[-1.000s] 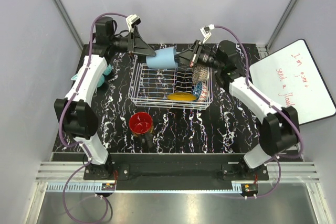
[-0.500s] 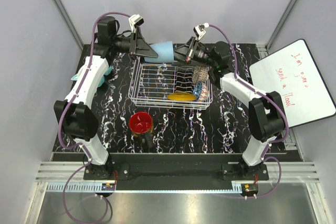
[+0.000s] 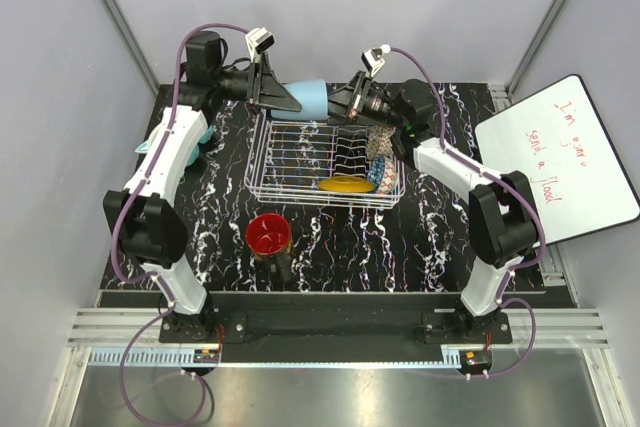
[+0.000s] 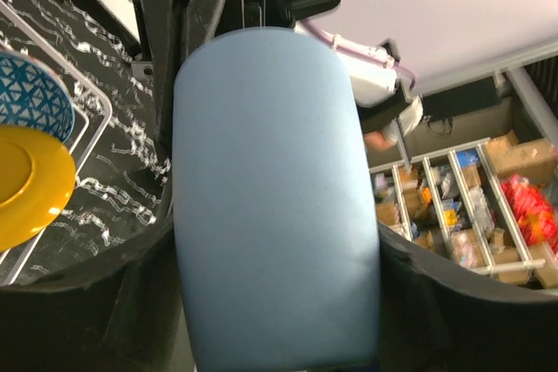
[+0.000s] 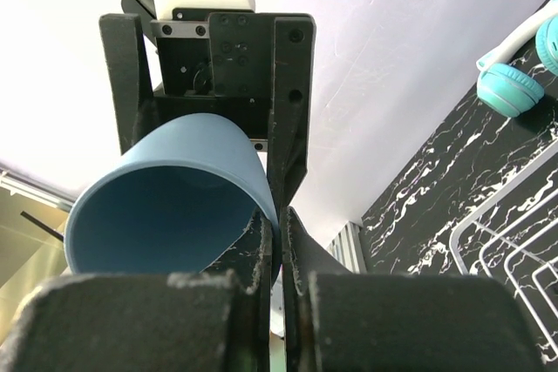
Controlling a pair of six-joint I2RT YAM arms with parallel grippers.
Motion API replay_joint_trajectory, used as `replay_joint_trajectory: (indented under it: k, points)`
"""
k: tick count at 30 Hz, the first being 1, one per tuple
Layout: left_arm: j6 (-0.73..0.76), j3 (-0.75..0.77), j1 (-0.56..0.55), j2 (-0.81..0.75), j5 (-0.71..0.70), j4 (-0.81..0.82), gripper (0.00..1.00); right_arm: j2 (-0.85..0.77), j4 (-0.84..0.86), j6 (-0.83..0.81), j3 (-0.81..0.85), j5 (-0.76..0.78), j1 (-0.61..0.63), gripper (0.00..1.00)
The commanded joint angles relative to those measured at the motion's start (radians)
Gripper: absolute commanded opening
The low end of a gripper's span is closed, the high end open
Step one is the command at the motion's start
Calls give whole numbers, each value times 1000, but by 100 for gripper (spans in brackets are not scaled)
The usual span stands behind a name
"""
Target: Load the mixed dishes into the dish rack
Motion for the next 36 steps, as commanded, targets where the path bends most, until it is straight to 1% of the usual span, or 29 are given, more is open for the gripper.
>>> replay_joint_trajectory:
  k: [1,2,3,4,5,6,7,8,9,10,12,13,14,15,16,17,18,19,21,23,24,25,26,28,29,31,34,35,36]
  points:
    - [-58,35,-4,0,78,59,51,17,-23,-44,36,-22,21,0]
    - [-56,36,-4,-2,80,60,40,17,-31,-49,41,-25,22,0]
    - [-58,35,-4,-5,83,62,34,12,-41,-53,41,-22,22,0]
    - [-58,35,-4,-6,87,68,28,8,-72,-73,39,-22,21,4]
    - [-58,32,0,-8,86,72,21,2,-98,-92,38,-22,21,13]
    - [-59,30,5,-14,89,75,16,-17,-132,-115,36,-20,18,20]
    - [-67,27,10,-16,90,88,17,-27,-196,-157,33,-17,15,24]
    - [-69,27,20,-19,95,101,17,-41,-219,-171,10,-7,3,35]
    - [-73,16,26,-23,87,117,13,-69,-235,-176,-8,1,-8,41]
    - [-101,4,43,-41,83,175,9,-81,-236,-178,-28,1,-23,47]
    - [-209,-42,62,-55,83,320,0,-122,-249,-181,-88,-2,-80,59]
    - [-384,-106,71,-68,81,556,0,-138,-265,-190,-111,1,-100,61]
    - [-485,-146,88,-71,84,692,0,-179,-275,-194,-155,4,-153,62]
    - [-586,-177,94,-66,84,824,0,-201,-282,-193,-182,6,-181,63]
    - [-766,-232,97,-45,89,1066,0,-224,-281,-193,-206,4,-209,63]
    - [-865,-256,97,-25,99,1194,0,-275,-281,-190,-249,1,-267,63]
    - [-974,-276,97,3,106,1335,0,-303,-282,-191,-268,-3,-292,63]
    - [-1205,-278,97,79,113,1623,0,-331,-285,-191,-284,-13,-316,64]
    - [-1445,-225,91,154,161,1904,0,-412,-308,-198,-318,-17,-362,63]
    - [-1490,-98,68,211,207,1964,0,-483,-359,-216,-331,-20,-378,63]
    - [-1503,-42,39,225,225,1976,0,-500,-377,-222,-329,-23,-379,63]
    - [-1503,8,27,236,227,1975,0,-514,-388,-222,-328,-22,-378,63]
    - [-1498,123,17,257,231,1972,0,-538,-396,-210,-328,-20,-379,63]
    - [-1483,240,2,296,233,1970,0,-561,-393,-193,-329,-11,-379,62]
    - [-1481,319,3,358,233,1970,0,-567,-382,-161,-328,-8,-378,62]
    - [-1488,372,25,430,233,1981,0,-583,-378,-136,-312,-10,-378,61]
    - [-1503,502,71,598,233,2004,0,-619,-488,-174,-245,1,-376,61]
    - [-1492,560,80,641,233,2004,0,-627,-578,-217,-222,3,-376,60]
    - [-1482,634,92,705,233,2004,0,-633,-613,-233,-188,6,-376,60]
